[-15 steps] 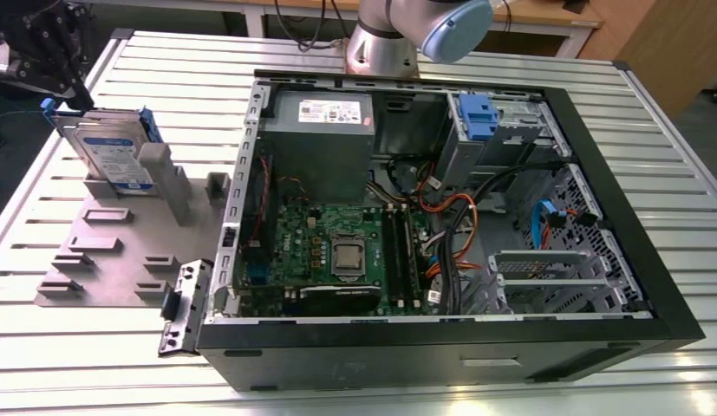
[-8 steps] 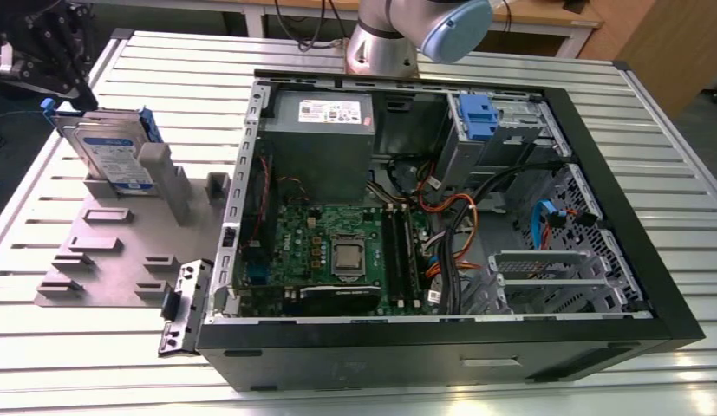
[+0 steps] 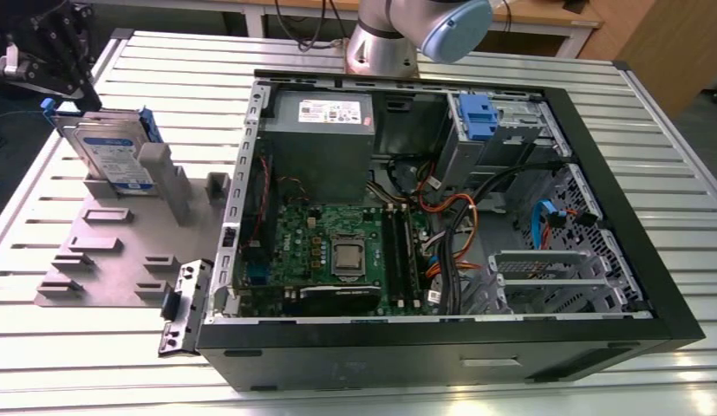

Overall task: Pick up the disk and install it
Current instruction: 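Pick up the disk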

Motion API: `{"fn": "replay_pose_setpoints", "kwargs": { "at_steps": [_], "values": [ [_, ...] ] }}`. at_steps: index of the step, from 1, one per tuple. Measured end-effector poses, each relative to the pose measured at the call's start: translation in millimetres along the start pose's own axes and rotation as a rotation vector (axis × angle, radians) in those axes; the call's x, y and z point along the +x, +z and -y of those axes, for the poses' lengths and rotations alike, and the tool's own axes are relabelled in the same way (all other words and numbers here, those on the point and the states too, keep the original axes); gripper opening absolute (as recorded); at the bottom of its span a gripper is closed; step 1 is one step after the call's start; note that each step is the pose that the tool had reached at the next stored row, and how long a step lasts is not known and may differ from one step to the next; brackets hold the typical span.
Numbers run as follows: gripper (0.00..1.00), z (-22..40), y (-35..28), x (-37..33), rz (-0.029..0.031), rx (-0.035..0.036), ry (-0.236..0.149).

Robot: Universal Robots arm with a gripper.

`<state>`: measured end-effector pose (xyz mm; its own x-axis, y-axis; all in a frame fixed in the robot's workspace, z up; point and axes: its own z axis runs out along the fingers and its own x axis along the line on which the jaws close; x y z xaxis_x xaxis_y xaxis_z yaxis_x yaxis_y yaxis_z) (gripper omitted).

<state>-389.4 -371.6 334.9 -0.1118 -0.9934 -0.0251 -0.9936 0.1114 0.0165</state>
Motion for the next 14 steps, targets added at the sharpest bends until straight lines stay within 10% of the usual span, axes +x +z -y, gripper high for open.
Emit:
{"fn": "replay_pose_setpoints", "kwargs": {
  "at_steps": [14],
  "values": [
    [0.17, 3.3, 0.4, -0.3, 0.0, 0.0, 0.0]
  ]
}}
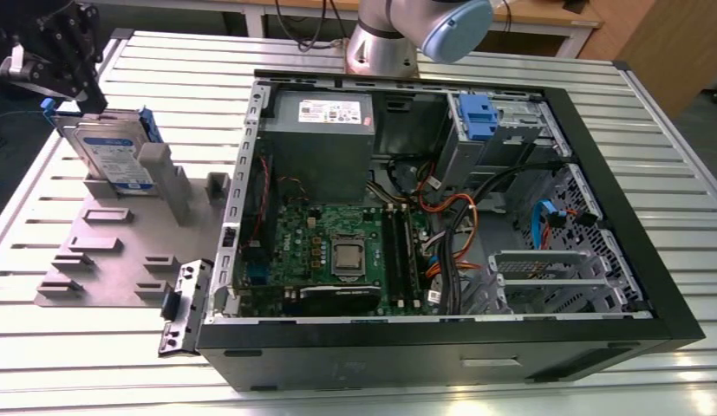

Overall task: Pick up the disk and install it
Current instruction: 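Pick up the disk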

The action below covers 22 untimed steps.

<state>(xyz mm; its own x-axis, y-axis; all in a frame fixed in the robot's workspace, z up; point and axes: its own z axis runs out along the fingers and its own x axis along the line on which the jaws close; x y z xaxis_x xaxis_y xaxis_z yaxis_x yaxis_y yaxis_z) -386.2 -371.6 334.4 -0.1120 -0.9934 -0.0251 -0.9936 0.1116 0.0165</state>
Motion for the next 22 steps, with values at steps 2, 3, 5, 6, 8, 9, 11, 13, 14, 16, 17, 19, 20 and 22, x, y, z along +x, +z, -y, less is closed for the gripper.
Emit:
{"fn": "replay_pose_setpoints", "kwargs": {
  "at_steps": [2, 3, 5, 6, 8, 9, 11, 13, 14, 16, 17, 19, 20, 22],
  "values": [
    [0.29, 0.0, 0.0, 0.0, 0.0, 0.0, 0.0],
    [0.29, 0.0, 0.0, 0.0, 0.0, 0.0, 0.0],
    [0.41, 0.0, 0.0, 0.0, 0.0, 0.0, 0.0],
    [0.41, 0.1, 0.0, 0.0, 0.0, 0.0, 0.0],
    [0.53, 0.1, 0.0, 0.0, 0.0, -0.0001, 0.0],
    [0.53, 0.1, 0.0, 0.0, 0.0, -0.0001, 0.0],
    [0.59, 0.1, 0.0, 0.0, 0.0, -0.0001, 0.0],
    [0.59, 0.2, 0.7, 0.0, 0.0002, 0.0001, 0.0],
    [0.59, 0.2, 2.1, 0.0, 0.0016, -0.0002, 0.0],
    [0.59, 0.2, 5.6, 0.1, 0.0036, -0.0004, 0.0],
    [0.59, 0.2, 7.5, 0.1, 0.0042, -0.0004, 0.0],
    [0.59, 0.3, 11.2, 0.3, 0.0046, -0.0005, 0.0],
    [0.59, 0.3, 12.9, 0.3, 0.0046, -0.0006, 0.0],
    [0.59, 0.4, 16.6, 0.4, 0.0047, -0.0005, 0.0]
  ]
}}
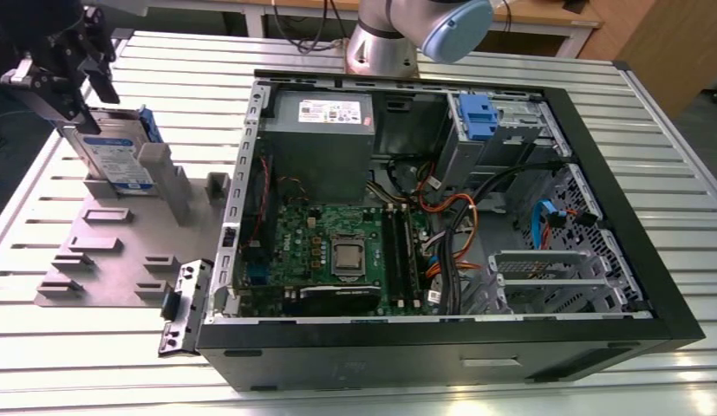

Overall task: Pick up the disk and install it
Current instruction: 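Pick up the disk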

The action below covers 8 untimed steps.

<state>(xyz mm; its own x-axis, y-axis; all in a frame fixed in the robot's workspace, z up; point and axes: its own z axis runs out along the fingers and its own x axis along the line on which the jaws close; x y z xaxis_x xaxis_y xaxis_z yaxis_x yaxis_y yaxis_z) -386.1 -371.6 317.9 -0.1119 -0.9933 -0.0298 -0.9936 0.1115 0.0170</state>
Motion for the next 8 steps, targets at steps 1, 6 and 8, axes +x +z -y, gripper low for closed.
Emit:
{"fn": "replay_pose_setpoints", "kwargs": {
  "at_steps": [1, 6, 8],
  "values": [
    [0.59, 0.0, 1.8, 0.1, 0.0001, 0.0, 0.0],
    [0.59, 0.2, 11.0, 0.3, 0.0001, 0.0, 0.0],
    [0.59, 0.3, 14.5, 0.4, 0.0001, 0.0, 0.0]
  ]
}}
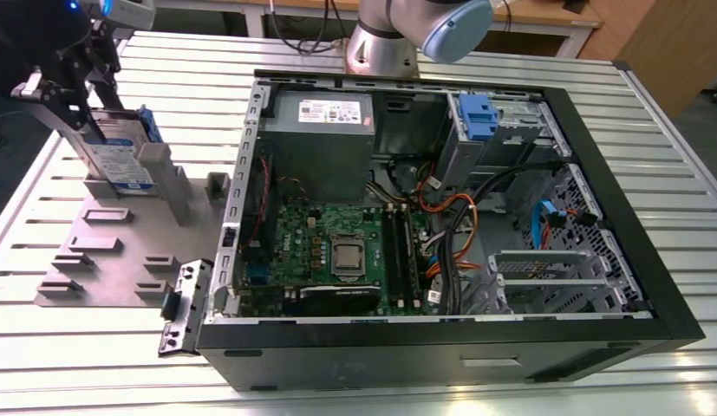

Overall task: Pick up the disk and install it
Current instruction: 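Pick up the disk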

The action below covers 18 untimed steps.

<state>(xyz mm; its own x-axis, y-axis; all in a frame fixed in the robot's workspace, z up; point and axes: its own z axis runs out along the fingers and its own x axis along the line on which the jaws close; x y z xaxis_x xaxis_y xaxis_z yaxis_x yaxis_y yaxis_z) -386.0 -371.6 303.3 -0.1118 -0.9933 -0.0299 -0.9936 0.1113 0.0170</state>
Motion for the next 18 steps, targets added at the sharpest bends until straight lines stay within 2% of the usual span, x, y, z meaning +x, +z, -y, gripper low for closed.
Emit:
{"fn": "replay_pose_setpoints", "kwargs": {
  "at_steps": [3, 12, 18],
  "values": [
    [0.59, 0.1, 4.8, 0.2, 0.0002, 0.0001, 0.0],
    [0.59, 2.0, 6.2, -4.0, 0.0003, 0.0, 0.0],
    [0.59, 2.3, 6.2, -4.3, 0.0003, 0.0, 0.0]
  ]
}}
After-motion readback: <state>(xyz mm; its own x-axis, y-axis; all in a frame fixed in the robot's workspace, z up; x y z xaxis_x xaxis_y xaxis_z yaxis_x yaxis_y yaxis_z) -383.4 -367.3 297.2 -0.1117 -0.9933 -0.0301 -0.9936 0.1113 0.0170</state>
